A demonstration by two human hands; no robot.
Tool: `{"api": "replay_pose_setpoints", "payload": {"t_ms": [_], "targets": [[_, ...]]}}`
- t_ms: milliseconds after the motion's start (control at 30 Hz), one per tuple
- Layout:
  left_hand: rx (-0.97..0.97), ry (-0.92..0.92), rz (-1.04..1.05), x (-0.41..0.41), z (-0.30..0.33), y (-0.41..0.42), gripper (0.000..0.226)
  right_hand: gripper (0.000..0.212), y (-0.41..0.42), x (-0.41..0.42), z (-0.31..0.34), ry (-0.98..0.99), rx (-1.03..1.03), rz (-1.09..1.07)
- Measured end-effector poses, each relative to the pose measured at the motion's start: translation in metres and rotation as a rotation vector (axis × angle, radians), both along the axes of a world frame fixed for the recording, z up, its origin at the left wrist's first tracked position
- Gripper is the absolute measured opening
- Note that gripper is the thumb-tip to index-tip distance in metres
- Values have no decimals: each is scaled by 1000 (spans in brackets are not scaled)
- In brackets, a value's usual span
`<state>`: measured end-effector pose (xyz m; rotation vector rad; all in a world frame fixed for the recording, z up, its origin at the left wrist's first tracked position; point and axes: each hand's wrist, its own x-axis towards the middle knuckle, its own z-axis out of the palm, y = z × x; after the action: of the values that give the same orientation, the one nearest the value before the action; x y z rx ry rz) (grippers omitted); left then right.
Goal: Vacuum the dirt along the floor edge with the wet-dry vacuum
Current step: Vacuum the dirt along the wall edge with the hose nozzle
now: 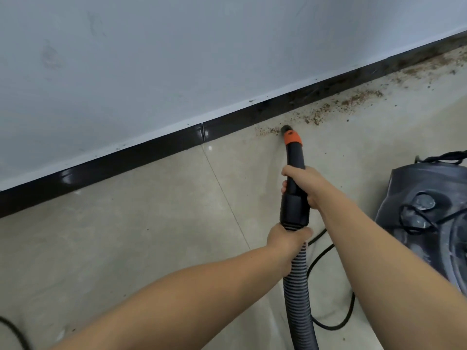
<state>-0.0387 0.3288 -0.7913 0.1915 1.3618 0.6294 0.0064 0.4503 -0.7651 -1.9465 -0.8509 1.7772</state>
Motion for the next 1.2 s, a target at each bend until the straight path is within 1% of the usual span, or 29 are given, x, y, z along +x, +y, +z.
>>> {"api": "replay_pose_setpoints", "payload": {"t_ms": [167,267,433,600,700,833,933,1033,1200], "targets": [[-6,-2,82,-14,-1,-33,16,10,-31,-25,-1,-1,25,112],[-22,5,92,-27,3,-37,18,10,-36,-39,3,29,16,126],[2,-27,3,-45,11,-10,18,10,-15,-37,5,66,-2,13],[49,-21,-94,-35,11,29,23,15,20,-15,3,34,-4,-84],[66,-1,-108,-25,5,44,28,14,34,-5,-1,44,1,-106],[65,6,-86,-18,1,53,28,16,45,0,-6,55,8,-117],[45,-2,-70,-19,2,46,25,16,40,-3,-7,51,12,-96],[25,-6,-28,-23,4,27,18,13,25,-14,-4,36,0,-32],[-15,9,24,-40,3,-14,22,11,-13,-41,-3,54,6,66]]}}
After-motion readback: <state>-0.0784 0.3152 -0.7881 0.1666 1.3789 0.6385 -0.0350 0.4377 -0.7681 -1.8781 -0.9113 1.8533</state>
